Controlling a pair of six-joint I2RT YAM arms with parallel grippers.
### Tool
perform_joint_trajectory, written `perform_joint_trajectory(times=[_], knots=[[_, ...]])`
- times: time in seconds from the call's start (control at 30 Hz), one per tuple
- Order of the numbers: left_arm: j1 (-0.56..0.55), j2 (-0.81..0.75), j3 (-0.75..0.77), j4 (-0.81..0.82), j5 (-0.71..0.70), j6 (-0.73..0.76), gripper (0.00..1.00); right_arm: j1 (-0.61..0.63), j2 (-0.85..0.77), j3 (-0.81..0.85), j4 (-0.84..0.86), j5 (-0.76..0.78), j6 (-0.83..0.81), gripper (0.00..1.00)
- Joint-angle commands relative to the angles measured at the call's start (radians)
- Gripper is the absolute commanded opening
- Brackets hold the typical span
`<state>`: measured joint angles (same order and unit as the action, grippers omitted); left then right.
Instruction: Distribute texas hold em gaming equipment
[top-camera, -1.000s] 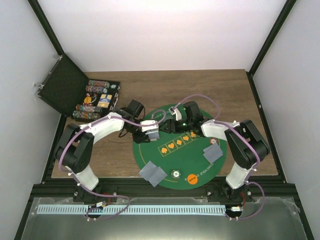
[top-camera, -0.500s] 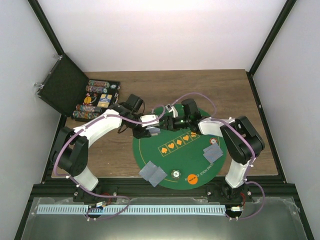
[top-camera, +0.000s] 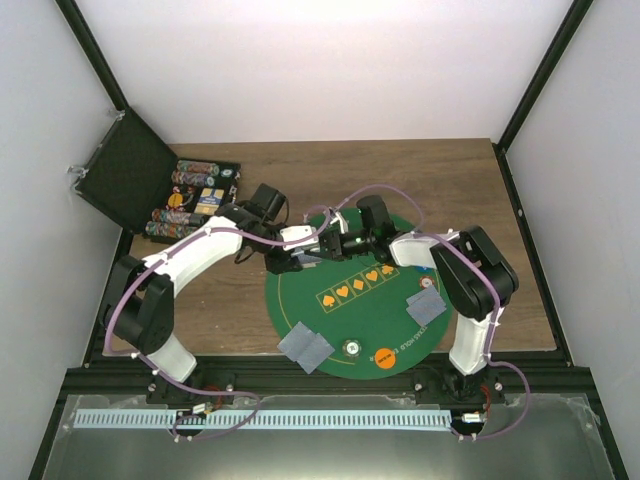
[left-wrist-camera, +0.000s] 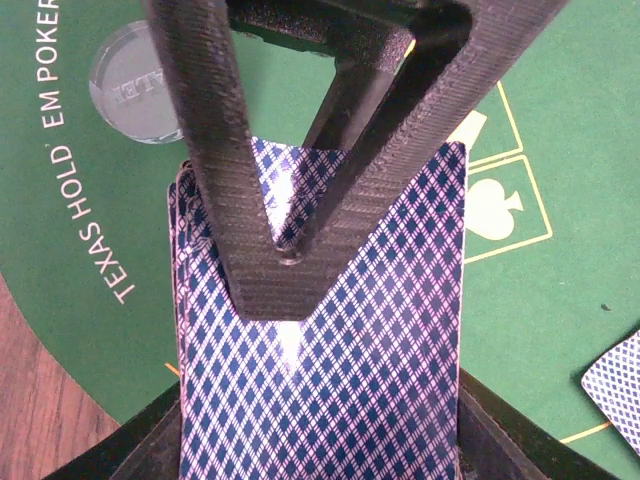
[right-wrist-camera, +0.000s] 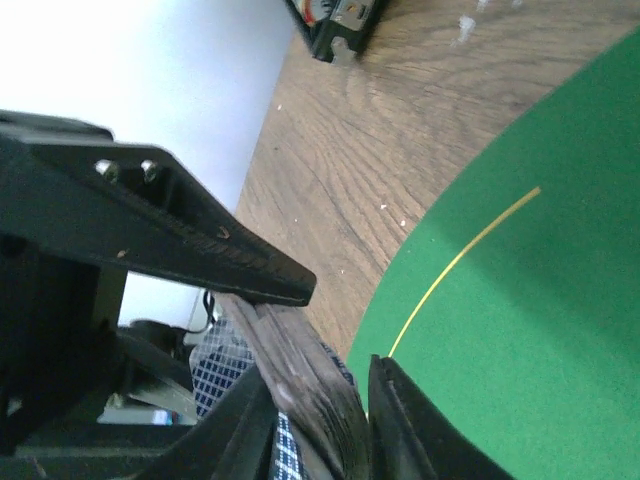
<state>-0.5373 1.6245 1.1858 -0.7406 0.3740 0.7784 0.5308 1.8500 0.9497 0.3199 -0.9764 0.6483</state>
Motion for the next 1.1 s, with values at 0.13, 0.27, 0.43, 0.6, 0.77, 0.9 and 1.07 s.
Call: perform_joint_trajectory(times=[0.13,0.27,0.43,0.6,0.77,0.9,1.07], knots=[[0.006,-0.021,0.039,0.009,0.019,0.007,0.58,0.012,-0.016,0.018,0.041,-0.068,0.018,0.01],[0.014,-0.002,0.043,-0.023,0.049,0.033,0.84,0.014,-0.052,0.001,0.047,-0.071,0.009,0.01],[0.025,0.039,0.077,-0.056,0.053,0.033,0.83,0.012,-0.079,-0.01,0.042,-0.071,-0.009,0.01],[0.024,0.041,0.063,-0.072,0.089,0.064,0.83,0.015,-0.097,-0.003,0.042,-0.071,-0.009,0.01],[0.024,0.023,0.049,-0.057,0.107,0.067,0.83,0.014,-0.12,-0.001,0.017,-0.059,-0.017,0.01],[0.023,-0.003,0.037,-0.043,0.128,0.058,0.65,0.014,-0.128,-0.005,0.013,-0.058,-0.017,0.01],[0.023,-0.028,0.026,-0.046,0.131,0.059,0.54,0.014,-0.136,-0.004,0.001,-0.049,-0.025,0.01]])
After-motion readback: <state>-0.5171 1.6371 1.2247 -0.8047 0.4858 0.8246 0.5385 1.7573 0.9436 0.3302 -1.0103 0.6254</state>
